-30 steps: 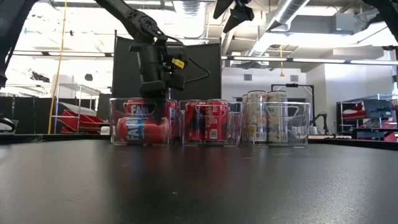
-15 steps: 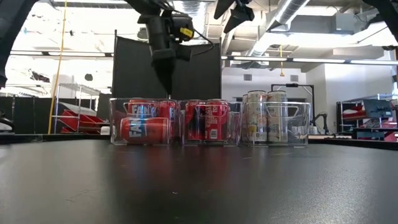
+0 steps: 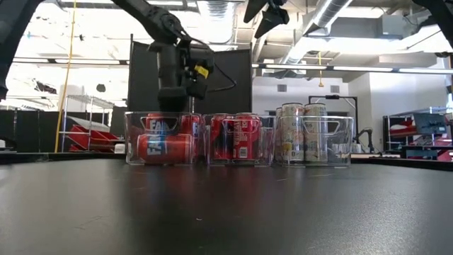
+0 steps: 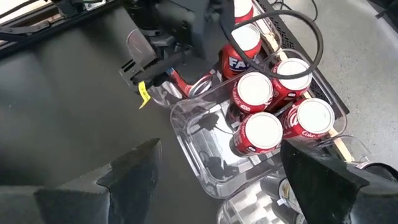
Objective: Sort soda cans
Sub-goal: Put the red soda can into the left transparent bin
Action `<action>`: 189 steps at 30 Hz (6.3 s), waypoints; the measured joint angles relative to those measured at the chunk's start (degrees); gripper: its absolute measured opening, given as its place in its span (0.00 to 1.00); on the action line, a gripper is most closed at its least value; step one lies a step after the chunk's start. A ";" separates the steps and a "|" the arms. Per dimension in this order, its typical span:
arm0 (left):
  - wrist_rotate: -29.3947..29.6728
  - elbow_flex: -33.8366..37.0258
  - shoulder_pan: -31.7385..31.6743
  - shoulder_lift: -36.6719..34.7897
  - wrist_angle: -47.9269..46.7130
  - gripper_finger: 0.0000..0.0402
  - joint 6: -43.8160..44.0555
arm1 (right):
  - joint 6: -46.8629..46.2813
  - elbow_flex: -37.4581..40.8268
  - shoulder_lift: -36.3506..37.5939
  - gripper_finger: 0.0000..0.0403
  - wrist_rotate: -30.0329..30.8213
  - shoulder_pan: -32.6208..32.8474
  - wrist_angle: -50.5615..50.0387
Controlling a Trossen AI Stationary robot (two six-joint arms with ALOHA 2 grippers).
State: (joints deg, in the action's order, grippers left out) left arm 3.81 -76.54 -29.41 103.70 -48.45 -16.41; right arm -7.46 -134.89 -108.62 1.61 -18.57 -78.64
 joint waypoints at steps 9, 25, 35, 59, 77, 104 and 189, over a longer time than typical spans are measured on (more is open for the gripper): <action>-1.89 4.59 -0.50 1.19 5.12 0.79 -2.60 | -0.02 0.00 0.00 0.85 0.00 0.11 -0.24; -0.94 4.20 -1.26 3.68 5.63 0.66 -2.80 | -0.04 0.00 0.00 0.85 0.00 0.18 -0.25; 0.10 3.41 -1.07 -0.03 4.30 0.66 -1.78 | -0.04 0.00 0.00 0.85 0.00 0.17 -0.25; 2.16 -28.42 1.54 -6.83 -23.88 0.31 2.79 | 0.42 0.00 0.00 0.85 0.00 -0.23 -0.28; -0.53 -10.90 -4.05 -6.03 -11.30 0.98 9.62 | 0.46 0.00 0.00 0.85 0.00 -0.22 -0.84; -0.28 0.23 -4.59 -6.18 4.10 0.75 7.90 | 0.39 0.00 0.00 0.85 -0.02 -0.22 -0.86; -13.16 -21.59 5.88 -31.34 17.34 0.75 37.25 | -34.03 64.15 18.78 0.86 -23.27 -1.38 125.71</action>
State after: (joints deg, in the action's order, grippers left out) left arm -9.35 -98.13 -23.53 72.36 -31.11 20.84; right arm -41.50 -70.74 -89.84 -21.66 -19.94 47.07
